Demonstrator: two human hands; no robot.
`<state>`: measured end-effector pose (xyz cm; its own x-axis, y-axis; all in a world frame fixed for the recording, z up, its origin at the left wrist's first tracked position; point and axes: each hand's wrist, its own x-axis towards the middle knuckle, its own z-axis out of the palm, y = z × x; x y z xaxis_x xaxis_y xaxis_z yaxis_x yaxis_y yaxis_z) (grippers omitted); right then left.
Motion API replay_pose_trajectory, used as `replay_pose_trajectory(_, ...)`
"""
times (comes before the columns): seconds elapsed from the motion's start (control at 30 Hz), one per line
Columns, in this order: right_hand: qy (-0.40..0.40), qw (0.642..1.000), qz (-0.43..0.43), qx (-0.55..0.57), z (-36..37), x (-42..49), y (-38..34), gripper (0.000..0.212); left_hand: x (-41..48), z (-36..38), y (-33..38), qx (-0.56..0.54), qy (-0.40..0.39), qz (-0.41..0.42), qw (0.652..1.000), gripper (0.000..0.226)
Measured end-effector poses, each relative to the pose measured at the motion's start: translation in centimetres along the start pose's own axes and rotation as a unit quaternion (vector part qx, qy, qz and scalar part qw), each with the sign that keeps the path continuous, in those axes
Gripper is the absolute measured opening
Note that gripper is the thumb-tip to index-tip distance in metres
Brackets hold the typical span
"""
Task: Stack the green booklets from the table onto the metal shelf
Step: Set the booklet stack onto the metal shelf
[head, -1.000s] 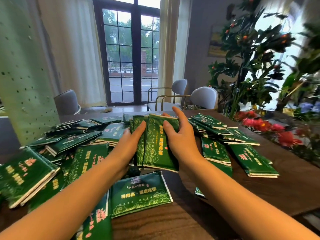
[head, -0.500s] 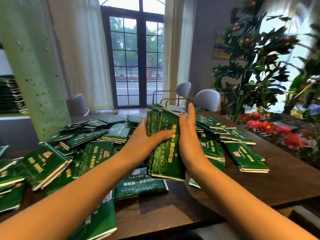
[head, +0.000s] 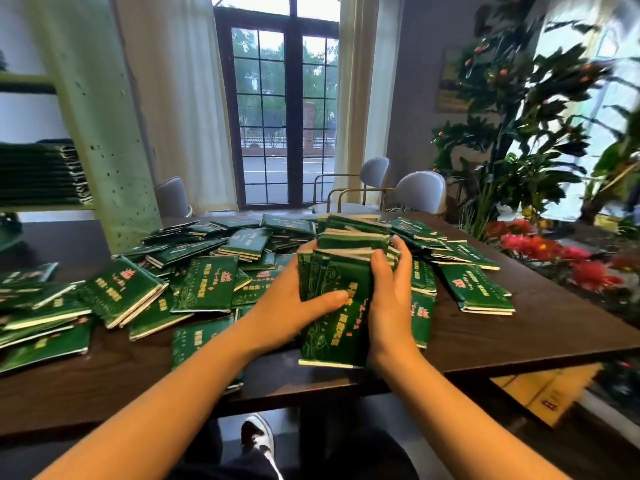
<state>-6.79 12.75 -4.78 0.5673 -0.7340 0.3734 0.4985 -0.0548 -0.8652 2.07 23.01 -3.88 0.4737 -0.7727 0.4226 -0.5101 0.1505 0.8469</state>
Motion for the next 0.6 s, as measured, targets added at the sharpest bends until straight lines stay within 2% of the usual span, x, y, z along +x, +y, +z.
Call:
replay_pose_trajectory(0.1, 0.001, 0.997, -0.077, -0.025, -0.3, -0.4, 0.6, 0.053, -0.6, 1.0, -0.7, -0.029, 0.022, 0.008, 0.999, 0.075)
replay_pose_trajectory(0.2, -0.035, 0.992, -0.108, -0.048, -0.8, -0.6, 1.1, 0.061, -1.1, 2.5, -1.7, -0.099, 0.076, -0.017, 0.992, 0.093)
replay_pose_trajectory(0.43, -0.098, 0.993, -0.049, -0.037, -2.1, -0.8, 1.3, 0.087, -0.6, 5.0, -1.4, -0.200, 0.143, -0.016, 0.969, 0.106)
replay_pose_trajectory(0.53, -0.100, 0.993, -0.043, -0.047, -2.4, -0.7, 0.9, 0.097, -0.6, 5.2, -1.5, -0.217, 0.121, -0.019, 0.968, 0.103)
replay_pose_trajectory(0.6, -0.111, 0.991, -0.054, -0.057, -2.7, -0.6, 0.9, 0.094, -0.9, 5.3, -1.6, -0.216, 0.099, -0.023, 0.971, 0.114)
